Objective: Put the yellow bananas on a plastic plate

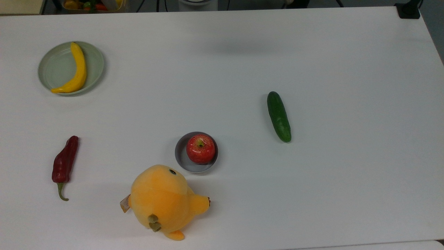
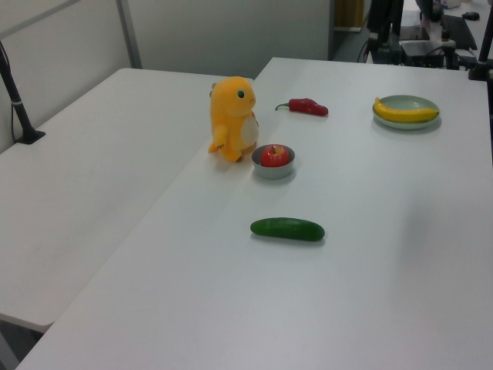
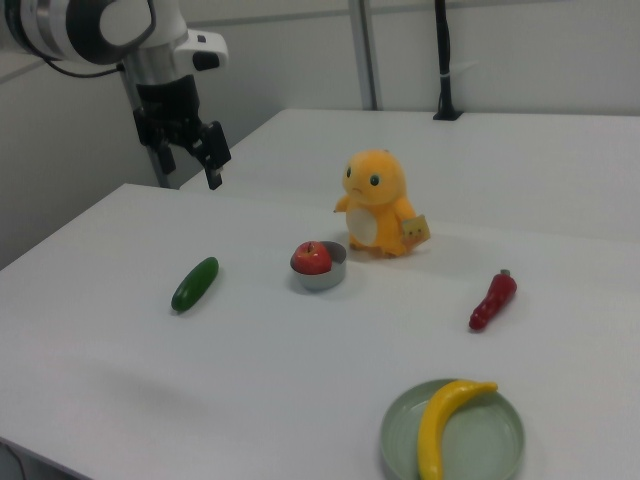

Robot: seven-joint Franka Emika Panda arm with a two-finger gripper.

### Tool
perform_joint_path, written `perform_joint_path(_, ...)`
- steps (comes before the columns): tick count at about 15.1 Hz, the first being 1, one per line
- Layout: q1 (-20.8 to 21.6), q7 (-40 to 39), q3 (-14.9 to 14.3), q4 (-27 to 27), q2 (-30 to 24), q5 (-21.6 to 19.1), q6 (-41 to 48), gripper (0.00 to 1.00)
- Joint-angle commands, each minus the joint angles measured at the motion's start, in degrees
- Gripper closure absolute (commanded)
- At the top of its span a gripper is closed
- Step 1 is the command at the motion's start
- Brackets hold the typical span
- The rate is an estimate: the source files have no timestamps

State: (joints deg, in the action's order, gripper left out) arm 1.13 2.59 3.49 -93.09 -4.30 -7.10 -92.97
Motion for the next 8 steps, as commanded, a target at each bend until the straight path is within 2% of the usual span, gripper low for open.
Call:
perform_joint_path(1, 0.54, -8.27, -0.68, -1.92, -0.45, 0.78, -0.98, 0.0)
perform_joint_path(3, 0.45, -11.2, -0.86, -2.88, 0.17, 1.04, -4.31, 0.0)
perform_joint_path(8, 0.01, -11.11, -2.43, -2.8, 2.11, 2.45, -8.72, 0.0)
